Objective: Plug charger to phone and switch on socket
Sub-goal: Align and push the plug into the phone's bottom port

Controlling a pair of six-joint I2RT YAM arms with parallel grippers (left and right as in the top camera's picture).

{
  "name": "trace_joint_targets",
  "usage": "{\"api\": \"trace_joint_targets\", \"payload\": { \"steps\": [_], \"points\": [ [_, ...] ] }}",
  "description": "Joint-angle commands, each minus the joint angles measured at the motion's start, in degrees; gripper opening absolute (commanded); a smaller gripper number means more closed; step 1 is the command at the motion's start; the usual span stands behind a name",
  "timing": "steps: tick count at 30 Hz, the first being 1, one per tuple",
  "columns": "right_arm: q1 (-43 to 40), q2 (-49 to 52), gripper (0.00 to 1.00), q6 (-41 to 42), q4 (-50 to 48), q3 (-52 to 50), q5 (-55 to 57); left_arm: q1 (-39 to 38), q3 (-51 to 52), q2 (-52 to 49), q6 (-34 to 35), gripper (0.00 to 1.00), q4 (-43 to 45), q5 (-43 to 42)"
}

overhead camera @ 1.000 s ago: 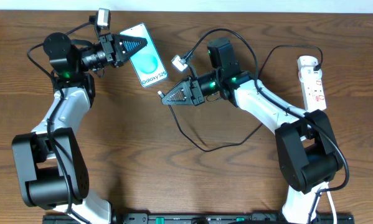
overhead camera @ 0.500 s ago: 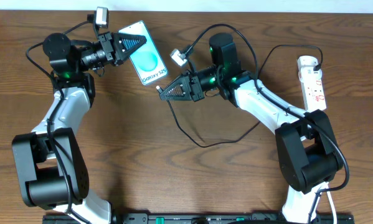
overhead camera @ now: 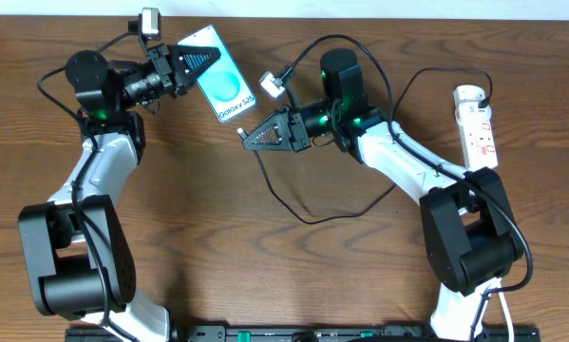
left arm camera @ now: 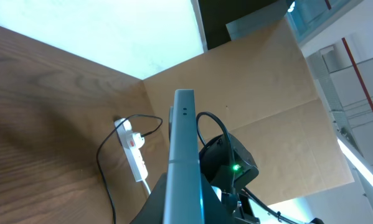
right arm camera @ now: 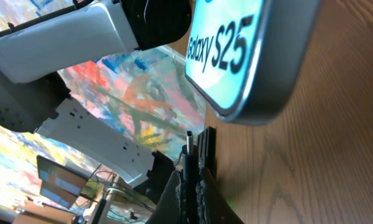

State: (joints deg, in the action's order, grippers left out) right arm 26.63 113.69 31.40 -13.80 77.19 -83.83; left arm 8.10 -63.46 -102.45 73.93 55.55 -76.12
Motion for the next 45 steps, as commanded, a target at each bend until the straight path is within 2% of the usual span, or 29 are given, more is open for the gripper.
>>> {"api": "trace_joint_targets", "payload": {
  "steps": [1,13,45],
  "points": [
    [-0.9,-0.2,0.01,0.5,-0.2,0.7,-0.1,0.3,-1.3,-0.1,0.7,0.07,0.7,0.1],
    [-1.3,-0.2,0.01,6.4,-6.8,0.7,1.4,0.3,-1.3,-0.1,0.7,0.07,0.7,-1.0],
    [-1.3,-0.2,0.01,6.3,-7.2,0.7,3.4,0.3,-1.3,-0.1,0.7,0.07,0.7,-1.9]
  ]
}}
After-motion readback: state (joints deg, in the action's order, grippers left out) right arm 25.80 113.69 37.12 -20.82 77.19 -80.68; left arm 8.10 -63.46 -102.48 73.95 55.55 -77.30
